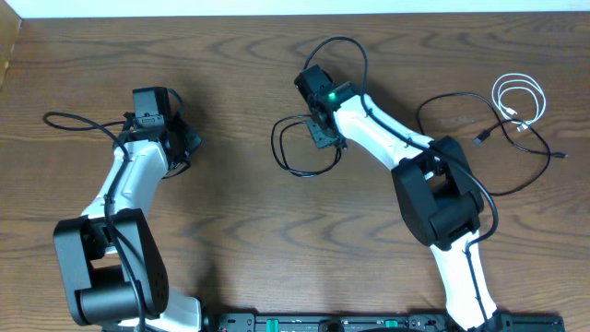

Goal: Untangle cables
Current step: 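Carry the held black cables up and right with the right gripper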

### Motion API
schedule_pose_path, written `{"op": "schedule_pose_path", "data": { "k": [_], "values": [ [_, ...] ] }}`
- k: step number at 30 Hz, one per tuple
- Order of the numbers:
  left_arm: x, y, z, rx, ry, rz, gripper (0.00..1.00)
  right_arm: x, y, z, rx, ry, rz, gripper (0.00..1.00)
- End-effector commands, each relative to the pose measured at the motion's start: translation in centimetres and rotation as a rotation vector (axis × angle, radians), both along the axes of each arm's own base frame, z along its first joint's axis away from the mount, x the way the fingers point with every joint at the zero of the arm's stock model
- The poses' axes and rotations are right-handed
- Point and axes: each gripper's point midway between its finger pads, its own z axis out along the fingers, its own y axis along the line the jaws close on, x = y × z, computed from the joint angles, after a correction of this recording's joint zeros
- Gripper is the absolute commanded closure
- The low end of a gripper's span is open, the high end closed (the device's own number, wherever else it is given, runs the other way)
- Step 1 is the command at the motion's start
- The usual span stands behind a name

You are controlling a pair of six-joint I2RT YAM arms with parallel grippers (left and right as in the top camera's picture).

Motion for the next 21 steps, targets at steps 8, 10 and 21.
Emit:
{"op": "schedule_pose_path", "data": {
  "k": [8,10,21],
  "values": [
    [-0.2,0.1,-0.1,0.007,0.006,-0.002,0.76,-1.0,0.1,-1.8,0.155,0.151,0.049,0.99],
    [-0.2,0.1,-0.1,0.007,0.006,-0.002,0.76,-1.1,0.1,-1.7,0.205,0.181,0.044,0.99],
    [-0.2,0.1,-0.1,0.007,0.006,-0.002,0.76,0.1,-0.2,2.9,0.288,0.114,-0.014,0.99]
  ]
}}
